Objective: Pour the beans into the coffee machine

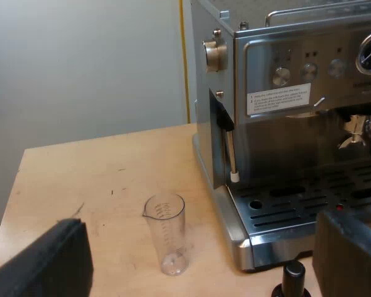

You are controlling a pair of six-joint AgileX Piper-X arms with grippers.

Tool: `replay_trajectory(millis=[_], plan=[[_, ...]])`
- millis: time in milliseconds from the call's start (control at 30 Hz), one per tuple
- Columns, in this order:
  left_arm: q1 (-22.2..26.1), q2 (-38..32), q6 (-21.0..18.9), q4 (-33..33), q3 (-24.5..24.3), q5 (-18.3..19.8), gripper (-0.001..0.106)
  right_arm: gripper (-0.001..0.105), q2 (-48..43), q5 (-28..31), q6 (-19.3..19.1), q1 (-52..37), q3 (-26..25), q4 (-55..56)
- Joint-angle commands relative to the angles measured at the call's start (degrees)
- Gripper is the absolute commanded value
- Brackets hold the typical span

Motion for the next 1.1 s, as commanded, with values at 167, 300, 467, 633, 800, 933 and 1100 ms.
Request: replay_trajectory(millis=[167,300,467,633,800,933,1100], plan=[[0.0,-2.3,-0.5,-0.2,0.5,-4.0,0.075,0.062,-2.7,-0.6,-0.1,-0.2,0.4,-0.3],[0.0,-2.3,-0.5,-0.3,1.5,-6.8,0.075,0.062,-2.7,-0.6,-0.1,-0.2,1.4,-0.3],[0.0,-2.3,-0.5,-1.1,5.0,-7.6,0.075,0.062,-2.7,-1.0,-0.1,-0.2,5.7,-0.3],[0.0,-2.3,-0.5,-2.3,8.4,-7.6,0.075,0.062,-2.7,-2.8,-0.1,-0.2,8.5,-0.3],[0.0,-2.3,-0.5,-4.9,12.4,-7.6,0.075,0.062,-2.7,-4.4,-0.1,-0.2,11.2,-0.3],[0.0,-2.2,-0.5,-5.3,15.4,-7.6,0.075,0.062,-2.7,-4.4,-0.1,-0.2,12.9,-0.3],[0.0,-2.2,-0.5,-5.3,16.9,-7.6,0.075,0.062,-2.7,-4.4,-0.1,-0.2,14.8,-0.3]])
